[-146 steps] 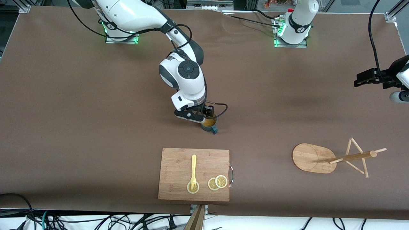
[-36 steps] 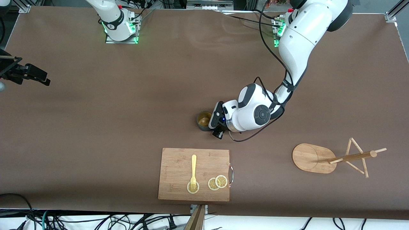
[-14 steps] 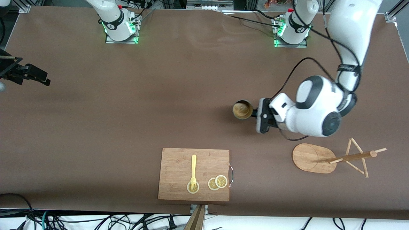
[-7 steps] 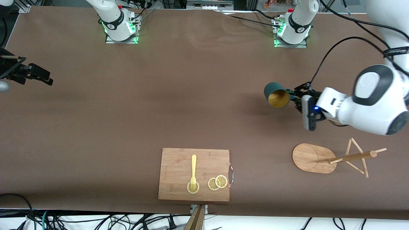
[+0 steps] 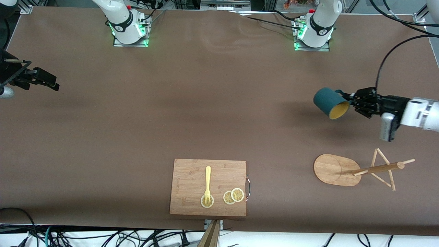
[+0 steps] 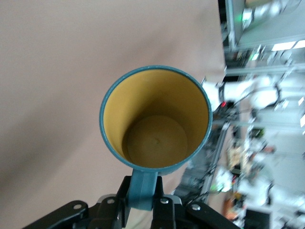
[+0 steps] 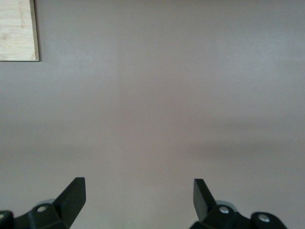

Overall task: Pass cup and hang on rack
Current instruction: 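Lift the teal mug by its handle with the left gripper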

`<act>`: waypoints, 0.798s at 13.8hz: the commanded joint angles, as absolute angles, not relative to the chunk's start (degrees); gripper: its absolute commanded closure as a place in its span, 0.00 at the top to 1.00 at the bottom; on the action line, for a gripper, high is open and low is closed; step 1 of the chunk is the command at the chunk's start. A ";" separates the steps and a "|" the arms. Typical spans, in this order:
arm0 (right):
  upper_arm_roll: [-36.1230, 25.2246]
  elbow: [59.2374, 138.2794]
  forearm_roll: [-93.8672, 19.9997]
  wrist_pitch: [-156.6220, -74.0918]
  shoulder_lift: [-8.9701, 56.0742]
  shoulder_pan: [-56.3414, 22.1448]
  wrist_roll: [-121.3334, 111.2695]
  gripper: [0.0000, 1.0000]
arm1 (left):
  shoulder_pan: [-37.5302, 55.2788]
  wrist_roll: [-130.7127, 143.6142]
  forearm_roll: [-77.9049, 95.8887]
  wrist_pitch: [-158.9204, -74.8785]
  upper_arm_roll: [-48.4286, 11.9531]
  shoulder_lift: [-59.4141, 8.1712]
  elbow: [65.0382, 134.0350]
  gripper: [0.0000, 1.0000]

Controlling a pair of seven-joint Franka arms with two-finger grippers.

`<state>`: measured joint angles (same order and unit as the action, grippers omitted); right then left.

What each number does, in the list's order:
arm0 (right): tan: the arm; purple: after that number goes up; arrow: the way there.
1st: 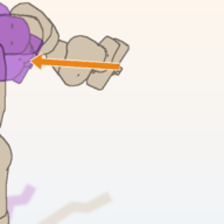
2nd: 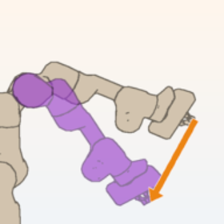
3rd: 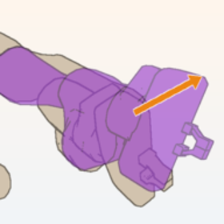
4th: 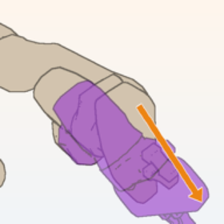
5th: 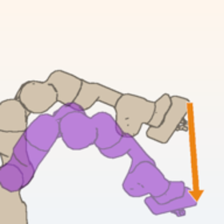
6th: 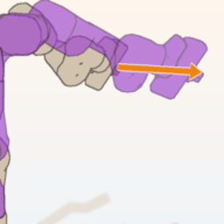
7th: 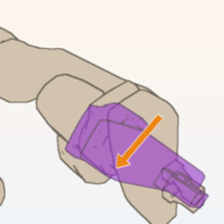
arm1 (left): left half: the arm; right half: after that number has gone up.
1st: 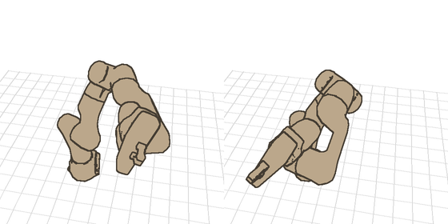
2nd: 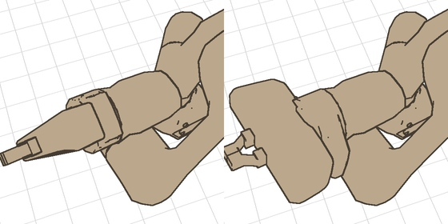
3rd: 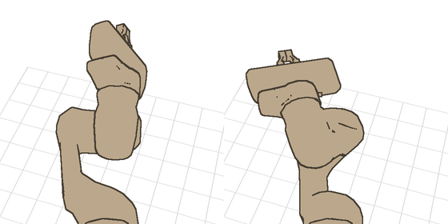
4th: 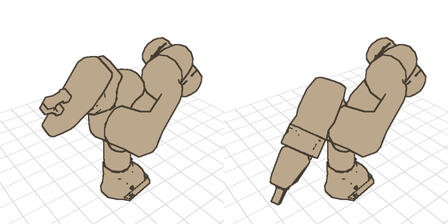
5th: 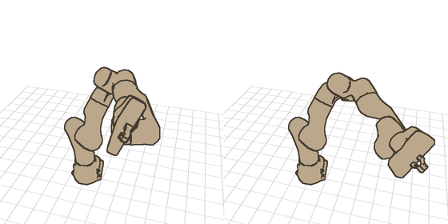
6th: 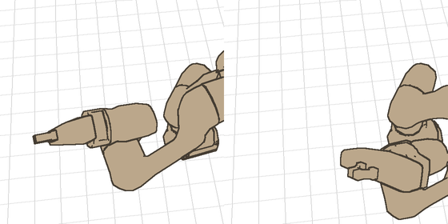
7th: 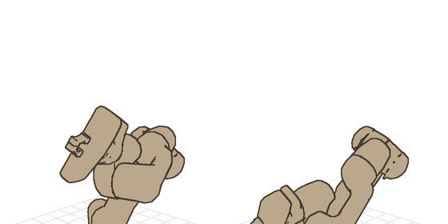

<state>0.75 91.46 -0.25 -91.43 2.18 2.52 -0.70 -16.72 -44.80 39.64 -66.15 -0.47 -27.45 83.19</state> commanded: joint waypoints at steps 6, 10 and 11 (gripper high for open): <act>2.46 91.14 -1.05 -90.71 1.85 2.72 -0.44 1.00 | -25.30 -26.38 54.30 -63.98 4.04 -26.89 88.76 0.00; 2.55 91.14 -1.05 -90.62 1.85 2.64 -0.53 1.00 | -26.63 -26.72 56.59 -63.63 3.96 -29.18 90.87 0.00; 2.64 91.23 -1.05 -90.62 1.85 2.64 -0.61 1.00 | -26.72 -26.72 58.25 -63.63 3.96 -29.70 91.84 0.00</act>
